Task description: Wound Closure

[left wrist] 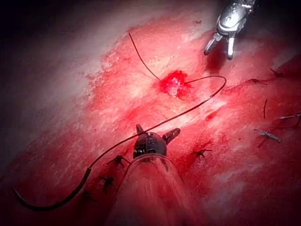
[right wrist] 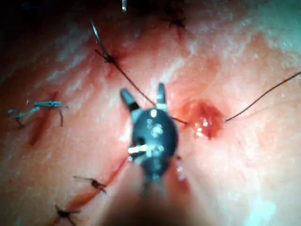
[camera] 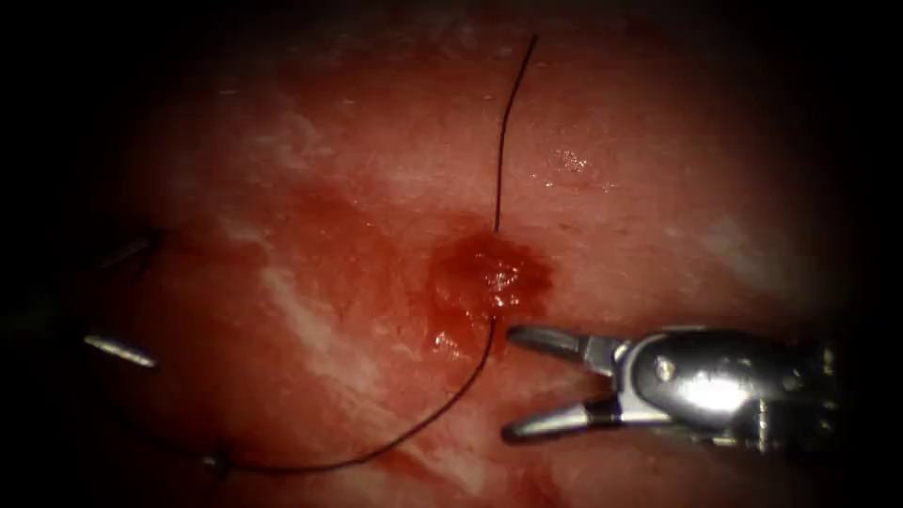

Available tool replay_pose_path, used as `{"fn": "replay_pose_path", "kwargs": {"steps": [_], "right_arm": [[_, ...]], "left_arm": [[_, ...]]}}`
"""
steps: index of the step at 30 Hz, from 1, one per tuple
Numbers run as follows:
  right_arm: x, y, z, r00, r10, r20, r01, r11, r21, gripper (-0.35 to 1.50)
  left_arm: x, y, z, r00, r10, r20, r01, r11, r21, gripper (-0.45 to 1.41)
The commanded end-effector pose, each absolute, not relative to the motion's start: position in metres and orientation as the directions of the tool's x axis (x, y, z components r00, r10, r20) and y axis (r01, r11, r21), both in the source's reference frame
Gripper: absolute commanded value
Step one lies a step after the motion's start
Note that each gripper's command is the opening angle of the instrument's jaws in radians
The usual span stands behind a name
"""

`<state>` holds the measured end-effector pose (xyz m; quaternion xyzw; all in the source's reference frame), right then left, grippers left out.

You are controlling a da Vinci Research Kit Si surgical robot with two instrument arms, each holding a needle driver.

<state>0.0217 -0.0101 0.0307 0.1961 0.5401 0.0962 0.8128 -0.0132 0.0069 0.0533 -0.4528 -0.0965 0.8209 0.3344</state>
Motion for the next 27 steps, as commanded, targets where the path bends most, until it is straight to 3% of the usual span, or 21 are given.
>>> {"fn": "replay_pose_path", "kwargs": {"steps": [1, 8, 12, 16, 23, 27], "right_arm": [[0.0226, -0.011, 0.031, 0.408, 0.345, -0.845, 0.065, 0.912, 0.404, 1.25], [0.0235, -0.012, 0.032, 0.472, 0.228, -0.851, 0.101, 0.946, 0.309, 1.25], [0.0237, -0.012, 0.032, 0.482, 0.220, -0.848, 0.105, 0.946, 0.306, 1.24], [0.0232, -0.012, 0.032, 0.475, 0.224, -0.851, 0.096, 0.948, 0.303, 1.22], [0.0213, -0.012, 0.032, 0.473, 0.225, -0.852, 0.059, 0.957, 0.285, 1.20], [0.0203, -0.012, 0.032, 0.475, 0.225, -0.851, 0.045, 0.959, 0.278, 1.19]], "left_arm": [[-0.0137, 0.006, 0.054, -0.374, 0.637, -0.675, -0.458, -0.759, -0.463, 0.66], [-0.0152, 0.004, 0.053, -0.542, 0.507, -0.670, -0.358, -0.861, -0.361, 0.56], [-0.0172, 0.003, 0.052, -0.540, 0.458, -0.706, -0.293, -0.889, -0.352, 0.56], [-0.0202, 0.002, 0.050, -0.487, 0.412, -0.770, -0.174, -0.910, -0.376, 0.44], [-0.0233, 0.002, 0.049, -0.383, 0.377, -0.844, -0.074, -0.923, -0.378, 0.37], [-0.0243, 0.002, 0.047, -0.263, 0.381, -0.887, -0.031, -0.922, -0.386, 0.24]]}}
